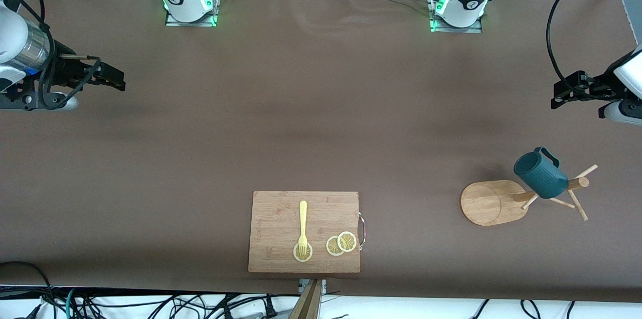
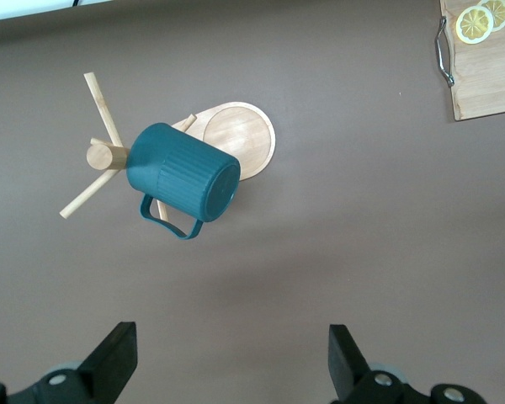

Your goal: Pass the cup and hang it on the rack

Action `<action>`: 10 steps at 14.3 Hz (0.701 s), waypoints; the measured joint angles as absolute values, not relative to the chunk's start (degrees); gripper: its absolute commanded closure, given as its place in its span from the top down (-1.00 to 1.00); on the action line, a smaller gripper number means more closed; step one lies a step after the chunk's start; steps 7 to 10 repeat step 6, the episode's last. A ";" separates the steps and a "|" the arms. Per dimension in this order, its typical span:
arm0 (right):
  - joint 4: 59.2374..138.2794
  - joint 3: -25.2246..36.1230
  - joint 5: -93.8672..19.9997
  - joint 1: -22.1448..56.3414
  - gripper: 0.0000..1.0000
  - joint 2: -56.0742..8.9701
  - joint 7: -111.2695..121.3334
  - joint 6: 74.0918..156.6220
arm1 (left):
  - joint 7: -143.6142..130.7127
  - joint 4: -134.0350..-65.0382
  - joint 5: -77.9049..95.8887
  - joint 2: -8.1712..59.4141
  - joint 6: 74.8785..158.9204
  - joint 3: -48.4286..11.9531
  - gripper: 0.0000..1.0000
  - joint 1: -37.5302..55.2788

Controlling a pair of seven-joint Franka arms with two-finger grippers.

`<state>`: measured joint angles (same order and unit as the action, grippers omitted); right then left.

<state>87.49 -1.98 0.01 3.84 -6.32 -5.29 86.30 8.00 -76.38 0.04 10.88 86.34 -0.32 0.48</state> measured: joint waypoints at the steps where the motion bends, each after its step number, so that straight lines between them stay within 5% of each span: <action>1: 87.49 -1.98 0.01 3.84 1.00 -6.32 -5.29 86.30 | 6.78 -76.39 0.04 10.86 85.97 -0.32 1.00 0.51; 10: 87.49 -1.97 0.01 3.84 1.00 -6.32 -5.29 86.30 | 3.20 -76.70 0.92 10.92 85.08 -0.15 1.00 0.46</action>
